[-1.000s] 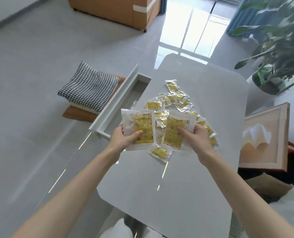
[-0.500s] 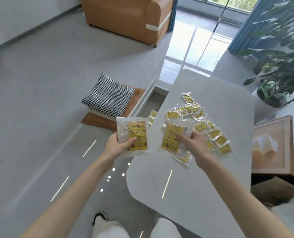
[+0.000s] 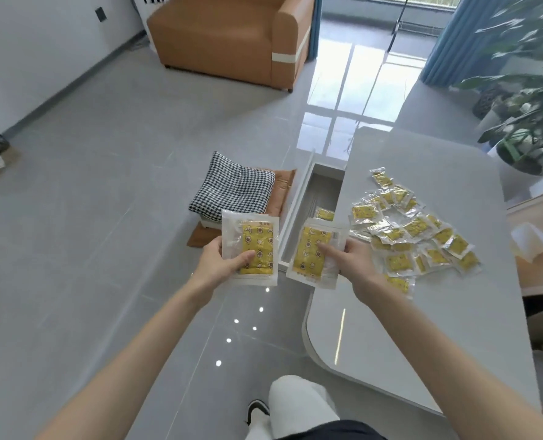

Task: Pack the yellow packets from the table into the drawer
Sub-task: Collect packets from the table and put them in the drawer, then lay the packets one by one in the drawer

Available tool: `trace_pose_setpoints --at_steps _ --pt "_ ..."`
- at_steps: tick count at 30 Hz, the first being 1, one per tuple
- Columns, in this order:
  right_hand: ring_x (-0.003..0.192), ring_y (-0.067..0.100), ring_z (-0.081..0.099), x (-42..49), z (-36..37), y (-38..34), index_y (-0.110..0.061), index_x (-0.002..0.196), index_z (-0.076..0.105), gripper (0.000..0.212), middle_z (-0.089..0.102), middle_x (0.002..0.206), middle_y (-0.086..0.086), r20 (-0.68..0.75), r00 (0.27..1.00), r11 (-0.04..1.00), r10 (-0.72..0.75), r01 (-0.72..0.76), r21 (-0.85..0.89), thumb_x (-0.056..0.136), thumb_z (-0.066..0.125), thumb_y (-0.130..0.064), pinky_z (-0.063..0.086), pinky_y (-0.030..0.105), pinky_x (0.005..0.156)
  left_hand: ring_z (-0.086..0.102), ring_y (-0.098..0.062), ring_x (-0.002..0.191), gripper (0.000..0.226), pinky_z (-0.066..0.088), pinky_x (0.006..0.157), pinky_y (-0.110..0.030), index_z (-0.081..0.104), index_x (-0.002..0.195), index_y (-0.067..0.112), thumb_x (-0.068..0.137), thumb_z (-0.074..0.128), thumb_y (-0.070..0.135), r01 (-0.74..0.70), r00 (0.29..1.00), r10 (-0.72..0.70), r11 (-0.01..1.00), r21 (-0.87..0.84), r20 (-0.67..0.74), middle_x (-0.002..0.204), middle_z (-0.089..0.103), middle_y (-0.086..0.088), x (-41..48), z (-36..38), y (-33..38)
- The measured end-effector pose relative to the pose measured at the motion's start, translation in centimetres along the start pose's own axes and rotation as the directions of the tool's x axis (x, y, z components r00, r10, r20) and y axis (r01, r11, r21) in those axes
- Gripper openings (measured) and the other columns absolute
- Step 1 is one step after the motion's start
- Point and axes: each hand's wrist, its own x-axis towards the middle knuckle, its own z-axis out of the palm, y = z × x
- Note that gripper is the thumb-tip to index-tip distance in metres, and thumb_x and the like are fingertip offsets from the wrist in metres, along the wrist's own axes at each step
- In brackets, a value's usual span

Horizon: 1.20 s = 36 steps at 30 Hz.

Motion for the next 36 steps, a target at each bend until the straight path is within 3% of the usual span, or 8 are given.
trace_pose_setpoints --at_steps 7,12,15,18,22,26,30,36 --pt "0.096 0.027 0.069 4.5 4.9 -1.6 -0.011 0.105 0.065 0.018 0.071 0.107 0.011 -0.019 0.996 0.995 0.083 -0.081 0.064 0.087 0.068 -0.012 0.055 0.045 0.090 0.067 -0.013 0.093 0.042 0.054 0.081 -0.027 0.059 0.114 0.014 0.077 0.077 0.019 -0.018 1.000 0.018 0.999 0.046 0.005 0.100 0.070 0.003 5.6 -3.9 2.3" --pt "0.096 0.030 0.069 10.5 8.0 -2.8 -0.017 0.088 0.066 0.005 0.072 0.100 0.010 -0.058 0.989 0.987 0.134 -0.128 0.092 0.086 0.070 -0.016 0.054 0.047 0.091 0.066 -0.012 0.091 0.036 0.052 0.079 -0.026 0.058 0.109 0.017 0.077 0.076 0.018 -0.016 0.999 0.013 0.997 0.079 0.038 0.095 0.068 0.006 12.5 -5.4 4.5" --pt "0.090 0.026 0.069 15.2 10.0 -4.2 -0.011 0.097 0.064 0.009 0.071 0.093 0.005 -0.073 0.980 0.973 0.183 -0.170 0.155 0.088 0.067 -0.013 0.056 0.041 0.085 0.066 -0.010 0.088 0.036 0.053 0.074 -0.024 0.058 0.110 0.015 0.078 0.076 0.017 -0.005 0.997 -0.003 0.994 0.113 0.071 0.096 0.069 0.004 17.7 -6.5 6.5" --pt "0.088 0.024 0.068 18.9 11.5 -5.9 -0.010 0.100 0.063 0.012 0.070 0.091 0.003 -0.096 0.972 0.961 0.215 -0.193 0.198 0.089 0.066 -0.011 0.056 0.037 0.079 0.068 -0.016 0.091 0.043 0.056 0.080 -0.032 0.058 0.115 0.009 0.077 0.077 0.017 0.029 0.995 -0.041 0.990 0.138 0.086 0.102 0.070 -0.003 22.2 -7.7 8.4" --pt "0.087 0.023 0.068 23.0 12.5 -7.5 -0.010 0.099 0.063 0.010 0.069 0.091 0.003 -0.140 0.951 0.932 0.277 -0.231 0.278 0.089 0.065 -0.011 0.055 0.036 0.078 0.065 -0.013 0.085 0.034 0.051 0.069 -0.021 0.056 0.108 0.013 0.079 0.075 0.017 0.028 0.994 -0.047 0.982 0.186 0.103 0.092 0.066 0.003 27.4 -8.7 11.0" --pt "0.078 0.020 0.065 25.5 12.5 -7.9 -0.003 0.103 0.061 0.012 0.067 0.093 0.010 -0.186 0.915 0.874 0.359 -0.259 0.412 0.092 0.059 -0.003 0.054 0.034 0.070 0.067 -0.013 0.086 0.034 0.053 0.073 -0.026 0.059 0.106 0.014 0.077 0.077 0.019 0.016 0.988 -0.053 0.968 0.252 0.142 0.096 0.069 0.000 31.9 -8.7 12.3" --pt "0.087 0.029 0.065 27.8 11.9 -7.4 0.003 0.115 0.057 0.024 0.065 0.091 0.011 -0.238 0.847 0.778 0.475 -0.278 0.563 0.092 0.058 0.000 0.053 0.041 0.078 0.066 -0.009 0.082 0.028 0.050 0.064 -0.021 0.057 0.099 0.021 0.078 0.075 0.018 -0.009 0.965 -0.075 0.948 0.317 0.251 0.093 0.068 0.002 36.9 -7.0 13.7" --pt "0.072 0.024 0.062 30.8 11.3 -6.8 0.002 0.110 0.056 0.018 0.063 0.084 0.014 -0.277 0.714 0.564 0.643 -0.196 0.802 0.092 0.055 0.004 0.055 0.030 0.046 0.069 -0.015 0.084 0.034 0.053 0.065 -0.022 0.059 0.108 0.011 0.079 0.075 0.017 -0.042 0.900 -0.137 0.917 0.397 0.414 0.098 0.070 -0.005 44.2 -3.0 15.4"
